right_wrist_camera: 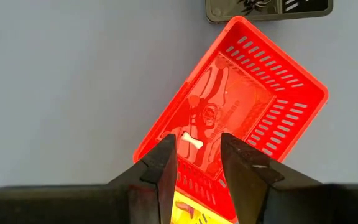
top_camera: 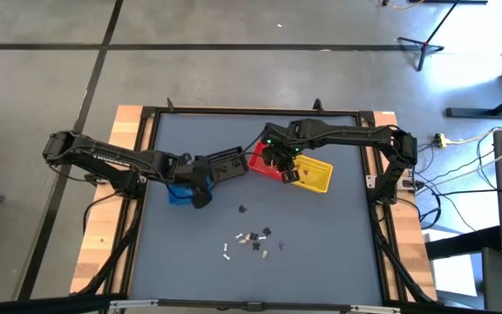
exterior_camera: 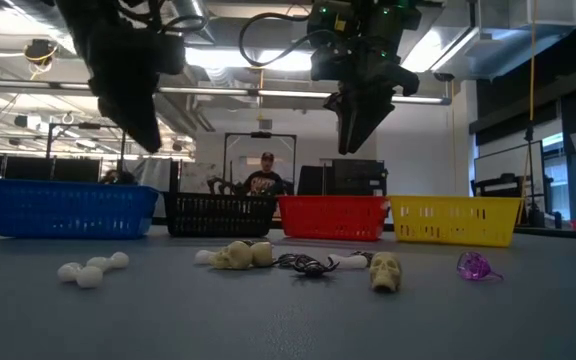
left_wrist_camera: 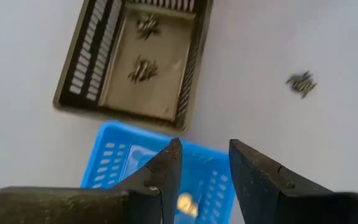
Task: Sort Halloween decoration
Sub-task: Put the white bone toy into the red bin
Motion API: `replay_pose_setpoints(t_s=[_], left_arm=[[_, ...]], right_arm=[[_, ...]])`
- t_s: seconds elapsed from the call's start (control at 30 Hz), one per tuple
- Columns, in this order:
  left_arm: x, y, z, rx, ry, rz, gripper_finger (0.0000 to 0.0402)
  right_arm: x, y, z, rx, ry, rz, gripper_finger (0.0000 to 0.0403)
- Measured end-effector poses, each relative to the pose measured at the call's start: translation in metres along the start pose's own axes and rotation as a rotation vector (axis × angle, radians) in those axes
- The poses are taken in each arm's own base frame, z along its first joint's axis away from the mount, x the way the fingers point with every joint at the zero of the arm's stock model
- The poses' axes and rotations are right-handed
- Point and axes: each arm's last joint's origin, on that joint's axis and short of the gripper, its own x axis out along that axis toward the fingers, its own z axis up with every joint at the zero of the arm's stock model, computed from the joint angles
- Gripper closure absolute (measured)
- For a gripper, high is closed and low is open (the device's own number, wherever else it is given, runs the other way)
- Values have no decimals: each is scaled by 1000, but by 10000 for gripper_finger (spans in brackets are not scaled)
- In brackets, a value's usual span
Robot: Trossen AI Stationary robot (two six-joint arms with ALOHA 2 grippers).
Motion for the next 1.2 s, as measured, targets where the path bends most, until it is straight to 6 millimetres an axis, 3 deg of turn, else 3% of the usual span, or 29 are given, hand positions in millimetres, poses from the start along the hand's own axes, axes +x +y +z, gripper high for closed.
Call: replay_pose_setpoints(t_s=[0.17, 0.33, 0.53, 0.7, 0.9, 1.2], left_arm=[[-1, -8, 8, 56, -95, -65, 277], [-4, -25, 17, 137, -231, -160, 277], [1, -48, 13, 230, -278, -236, 277], [11, -73, -2, 291, -228, -315, 277], [26, -106, -26, 361, -179, -404, 277], [34, -136, -57, 211, -96, -474, 281]], right_arm=[[1, 12, 5, -28, 8, 23, 278], [2, 42, 11, -106, 65, 52, 278], [2, 73, 22, -202, 88, 25, 278], [2, 90, 27, -252, 73, 36, 278], [2, 95, 29, -264, 66, 38, 278], [3, 93, 33, -221, 28, 21, 278]])
